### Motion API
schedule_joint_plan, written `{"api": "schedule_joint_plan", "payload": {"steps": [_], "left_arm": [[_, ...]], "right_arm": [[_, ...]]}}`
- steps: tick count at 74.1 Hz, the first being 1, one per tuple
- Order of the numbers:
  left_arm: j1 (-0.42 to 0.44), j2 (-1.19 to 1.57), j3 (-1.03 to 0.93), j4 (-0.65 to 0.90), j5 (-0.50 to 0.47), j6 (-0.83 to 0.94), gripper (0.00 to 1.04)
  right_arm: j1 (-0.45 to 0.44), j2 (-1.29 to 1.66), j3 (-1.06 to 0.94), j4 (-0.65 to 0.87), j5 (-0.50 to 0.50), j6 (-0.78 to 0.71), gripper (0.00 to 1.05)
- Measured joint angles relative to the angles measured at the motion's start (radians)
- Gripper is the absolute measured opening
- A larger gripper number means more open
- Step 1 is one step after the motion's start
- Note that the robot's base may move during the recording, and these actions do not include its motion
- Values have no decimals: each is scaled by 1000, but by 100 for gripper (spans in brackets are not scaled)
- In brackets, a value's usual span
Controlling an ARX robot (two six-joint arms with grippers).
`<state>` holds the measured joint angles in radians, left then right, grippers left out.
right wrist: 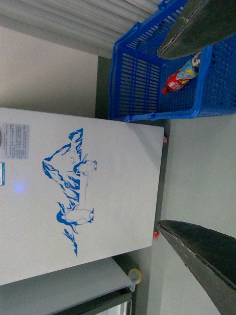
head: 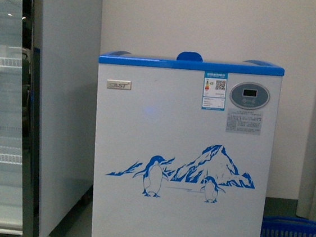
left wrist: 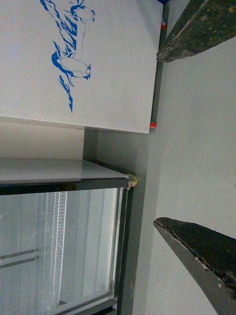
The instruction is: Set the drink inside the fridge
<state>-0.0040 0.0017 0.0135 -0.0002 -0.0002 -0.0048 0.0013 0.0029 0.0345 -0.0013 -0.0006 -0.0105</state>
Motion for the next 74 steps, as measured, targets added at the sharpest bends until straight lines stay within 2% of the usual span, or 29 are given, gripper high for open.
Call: {"api": "schedule_joint_plan", "payload": {"steps": [74], "left_arm": [[0, 0, 0, 0, 0, 0, 97]], "right_arm": [[0, 0, 0, 0, 0, 0, 98]]}}
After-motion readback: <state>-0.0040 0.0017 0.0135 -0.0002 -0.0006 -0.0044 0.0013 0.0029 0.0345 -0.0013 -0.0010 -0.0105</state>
